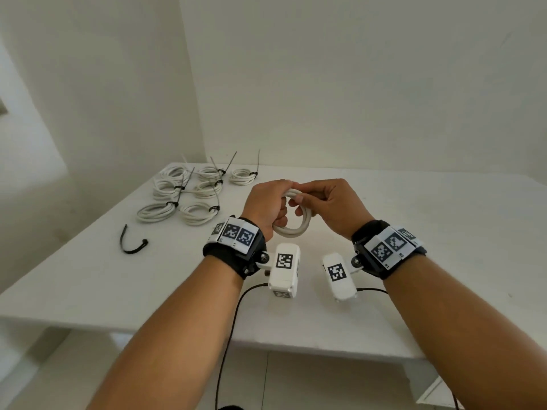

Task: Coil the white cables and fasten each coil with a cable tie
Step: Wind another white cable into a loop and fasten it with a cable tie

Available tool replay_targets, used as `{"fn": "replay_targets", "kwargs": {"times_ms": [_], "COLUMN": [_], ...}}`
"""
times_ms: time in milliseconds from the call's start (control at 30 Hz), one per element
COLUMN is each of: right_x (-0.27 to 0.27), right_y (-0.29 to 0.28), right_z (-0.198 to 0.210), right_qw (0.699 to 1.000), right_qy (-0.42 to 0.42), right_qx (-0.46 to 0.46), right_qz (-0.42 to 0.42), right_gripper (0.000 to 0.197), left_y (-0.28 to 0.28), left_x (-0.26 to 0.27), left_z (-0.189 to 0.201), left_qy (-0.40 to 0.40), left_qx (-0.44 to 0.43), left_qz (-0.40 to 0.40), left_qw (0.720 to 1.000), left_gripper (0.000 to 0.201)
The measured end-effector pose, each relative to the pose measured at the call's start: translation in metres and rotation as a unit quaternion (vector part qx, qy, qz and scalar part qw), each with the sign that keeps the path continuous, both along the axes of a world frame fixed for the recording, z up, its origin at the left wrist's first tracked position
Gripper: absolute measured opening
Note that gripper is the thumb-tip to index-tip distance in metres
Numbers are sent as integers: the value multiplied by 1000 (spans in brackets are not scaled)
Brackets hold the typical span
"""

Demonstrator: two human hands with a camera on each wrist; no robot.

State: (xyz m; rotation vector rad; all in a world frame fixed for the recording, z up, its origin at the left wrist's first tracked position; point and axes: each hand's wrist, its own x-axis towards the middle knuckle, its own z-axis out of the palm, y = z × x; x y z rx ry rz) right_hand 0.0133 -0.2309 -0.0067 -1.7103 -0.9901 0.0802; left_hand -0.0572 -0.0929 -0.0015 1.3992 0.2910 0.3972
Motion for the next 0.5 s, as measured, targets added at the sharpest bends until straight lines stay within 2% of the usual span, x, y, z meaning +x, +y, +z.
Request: {"fn": "replay_targets", "kwargs": {"times_ms": [200, 300, 400, 500], "right_x": [-36, -52, -70, -100], "right_y": [60, 97, 136, 177], "right_z": [10, 18, 21, 19], "right_qw": [995, 991, 985, 957], "right_qy": [72, 91, -39, -151], "right_qx": [-35, -75, -163, -238], "right_qz": [67, 60, 51, 64], "right_gripper": [26, 18, 15, 17], "left_y": [60, 105, 153, 192], "left_x": [-43, -72, -107, -145], "left_z": [-1, 0, -1, -4], "left_qy": [-4, -26, -50, -49], "left_qx": [1, -41, -84, -93], "left_qz": [112, 193, 268, 320], "left_qw": [994, 980, 959, 941], "left_gripper": [20, 23, 25, 18]}}
